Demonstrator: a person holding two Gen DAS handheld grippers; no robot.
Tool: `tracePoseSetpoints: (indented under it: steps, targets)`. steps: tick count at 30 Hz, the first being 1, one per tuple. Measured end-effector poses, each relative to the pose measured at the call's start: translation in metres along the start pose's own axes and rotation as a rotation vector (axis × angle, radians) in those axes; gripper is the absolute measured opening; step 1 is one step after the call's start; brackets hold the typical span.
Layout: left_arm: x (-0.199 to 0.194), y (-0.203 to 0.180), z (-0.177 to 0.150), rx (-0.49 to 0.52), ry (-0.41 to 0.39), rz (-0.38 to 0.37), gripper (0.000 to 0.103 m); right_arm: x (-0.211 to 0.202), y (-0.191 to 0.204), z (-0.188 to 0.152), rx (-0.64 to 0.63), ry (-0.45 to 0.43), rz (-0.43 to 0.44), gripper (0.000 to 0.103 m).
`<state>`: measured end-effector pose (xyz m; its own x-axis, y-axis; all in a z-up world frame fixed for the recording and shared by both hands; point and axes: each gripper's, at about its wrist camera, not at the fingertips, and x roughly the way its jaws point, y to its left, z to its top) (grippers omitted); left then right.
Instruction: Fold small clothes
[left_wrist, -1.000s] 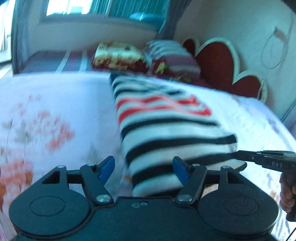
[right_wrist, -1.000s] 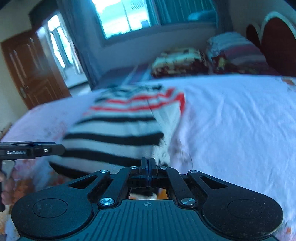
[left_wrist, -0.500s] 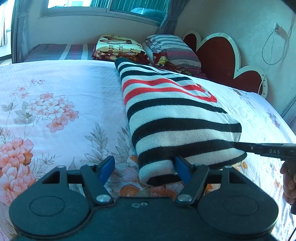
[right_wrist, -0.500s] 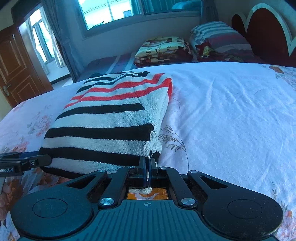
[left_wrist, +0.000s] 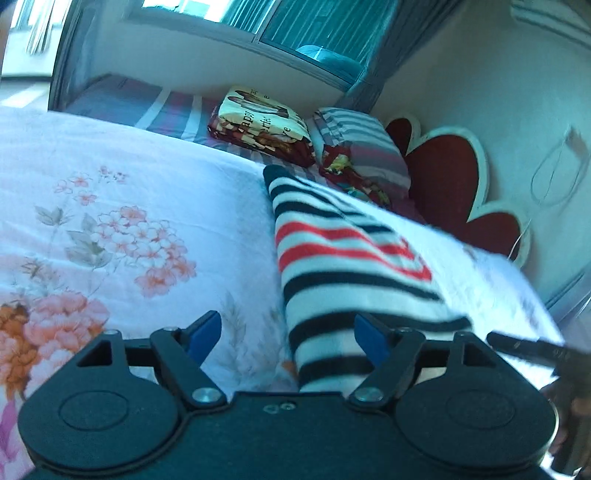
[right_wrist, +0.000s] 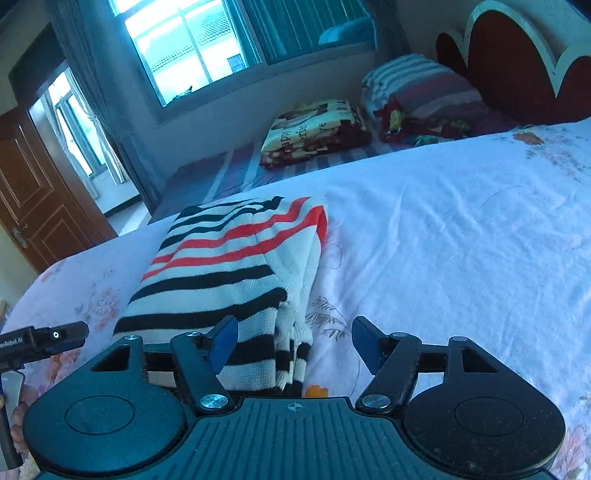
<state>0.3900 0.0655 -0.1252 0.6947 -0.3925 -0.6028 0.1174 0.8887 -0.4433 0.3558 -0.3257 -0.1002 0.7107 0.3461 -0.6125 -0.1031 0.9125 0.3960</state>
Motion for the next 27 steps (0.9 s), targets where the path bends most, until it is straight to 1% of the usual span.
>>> tracePoseSetpoints:
  steps: [1,2,3,4,5,6,8,9,10,11,13,14,16,17,18,19,21,23,25,27]
  targets:
    - [0.003,0.000,0.003,-0.009,0.010,-0.019,0.078,-0.001,-0.001,0.004,0.005,-0.019,0.004,0.058]
    - [0.007,-0.003,0.006,-0.007,0.019,-0.034,0.078,-0.002,-0.001,0.007,0.005,-0.038,0.026,0.052]
    - [0.010,-0.007,0.008,0.015,0.022,-0.035,0.079,0.000,0.001,0.010,-0.005,-0.043,0.046,0.044]
    - [0.013,-0.013,0.008,0.044,0.018,-0.017,0.079,0.005,0.005,0.013,-0.021,-0.041,0.045,0.033]
    - [0.018,-0.017,0.009,0.062,0.020,0.000,0.079,0.012,0.008,0.015,-0.036,-0.030,0.042,0.028]
    - [0.025,-0.019,0.010,0.067,0.031,0.001,0.078,0.020,0.008,0.016,-0.031,-0.011,0.040,0.024]
    - [0.035,-0.021,0.011,0.054,0.042,-0.005,0.078,0.034,0.004,0.018,0.007,0.008,0.059,0.024]
    - [0.041,-0.022,0.011,0.057,0.051,-0.004,0.078,0.041,0.001,0.016,0.015,0.020,0.070,0.021]
    - [0.049,-0.023,0.009,0.076,0.075,0.008,0.080,0.052,-0.001,0.012,0.011,0.060,0.049,0.021]
    - [0.058,-0.023,0.006,0.095,0.110,0.034,0.082,0.060,-0.007,0.008,0.030,0.077,0.058,0.021]
    - [0.062,-0.017,0.005,0.045,0.124,0.018,0.083,0.058,-0.013,0.013,0.067,0.084,0.081,0.021]
    - [0.060,-0.016,0.007,0.040,0.125,0.018,0.083,0.052,-0.014,0.018,0.069,0.079,0.096,0.021]
    - [0.050,-0.020,0.010,0.065,0.082,0.023,0.081,0.037,-0.025,0.023,0.099,0.034,0.135,0.023]
    - [0.047,-0.021,0.012,0.065,0.069,0.014,0.082,0.033,-0.032,0.026,0.127,0.027,0.147,0.028]
    - [0.047,-0.021,0.014,0.059,0.069,-0.005,0.082,0.033,-0.041,0.029,0.164,0.032,0.163,0.043]
    - [0.050,-0.022,0.017,0.055,0.076,-0.020,0.082,0.034,-0.050,0.032,0.201,0.038,0.186,0.052]
    - [0.059,-0.025,0.019,0.068,0.099,-0.010,0.082,0.040,-0.064,0.036,0.259,0.058,0.230,0.053]
    - [0.069,-0.026,0.019,0.063,0.139,-0.008,0.082,0.047,-0.075,0.038,0.311,0.098,0.277,0.053]
    - [0.074,-0.023,0.019,0.044,0.154,-0.022,0.083,0.056,-0.081,0.039,0.339,0.137,0.322,0.053]
    - [0.079,-0.018,0.019,0.018,0.161,-0.034,0.085,0.062,-0.084,0.037,0.345,0.165,0.334,0.053]
